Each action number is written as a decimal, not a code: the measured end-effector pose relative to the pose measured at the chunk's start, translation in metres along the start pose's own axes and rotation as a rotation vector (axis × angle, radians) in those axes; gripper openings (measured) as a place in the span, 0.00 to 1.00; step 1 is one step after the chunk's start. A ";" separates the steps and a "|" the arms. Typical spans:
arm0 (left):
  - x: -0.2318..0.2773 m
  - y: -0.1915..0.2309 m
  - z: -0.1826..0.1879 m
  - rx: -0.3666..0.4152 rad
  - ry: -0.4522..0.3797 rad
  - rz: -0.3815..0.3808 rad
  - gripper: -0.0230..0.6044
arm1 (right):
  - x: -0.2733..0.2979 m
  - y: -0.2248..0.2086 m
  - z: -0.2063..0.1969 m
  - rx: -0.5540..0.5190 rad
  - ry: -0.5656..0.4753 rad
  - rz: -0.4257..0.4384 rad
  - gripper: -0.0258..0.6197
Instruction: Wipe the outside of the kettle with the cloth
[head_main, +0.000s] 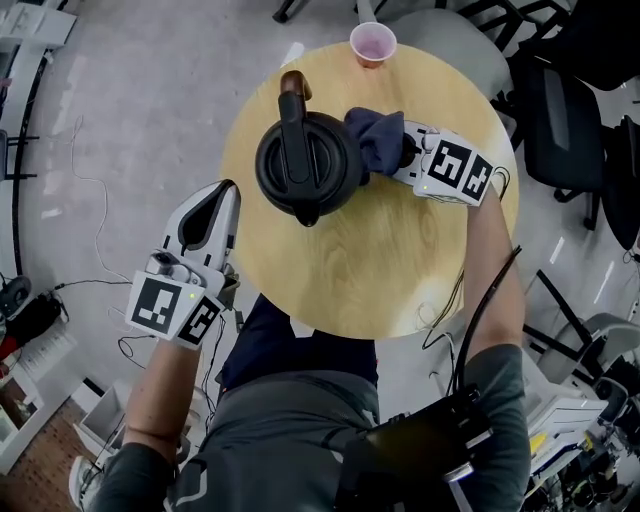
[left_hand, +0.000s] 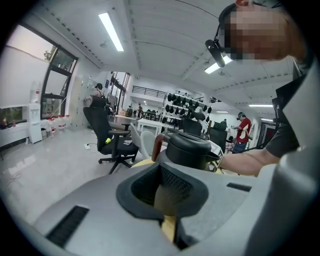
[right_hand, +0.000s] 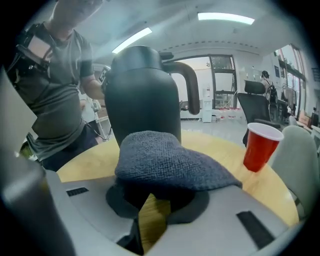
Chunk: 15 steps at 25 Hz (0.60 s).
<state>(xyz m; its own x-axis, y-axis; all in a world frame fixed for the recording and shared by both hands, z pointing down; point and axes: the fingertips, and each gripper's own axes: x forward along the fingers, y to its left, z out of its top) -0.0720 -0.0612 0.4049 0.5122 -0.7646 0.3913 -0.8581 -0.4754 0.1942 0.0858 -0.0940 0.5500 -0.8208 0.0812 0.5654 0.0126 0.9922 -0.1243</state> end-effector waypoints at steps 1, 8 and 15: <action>0.000 -0.001 0.000 0.002 0.001 -0.004 0.05 | 0.000 0.000 -0.001 0.005 0.007 -0.011 0.19; -0.012 -0.014 0.022 0.017 -0.013 -0.025 0.05 | -0.039 0.002 0.031 0.123 -0.069 -0.153 0.19; -0.036 -0.028 0.058 0.019 -0.051 -0.037 0.05 | -0.084 0.004 0.126 0.084 -0.238 -0.264 0.19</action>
<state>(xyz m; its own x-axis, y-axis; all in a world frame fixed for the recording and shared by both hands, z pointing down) -0.0640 -0.0458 0.3328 0.5454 -0.7673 0.3374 -0.8378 -0.5119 0.1901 0.0834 -0.1084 0.3992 -0.8995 -0.2106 0.3828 -0.2561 0.9640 -0.0715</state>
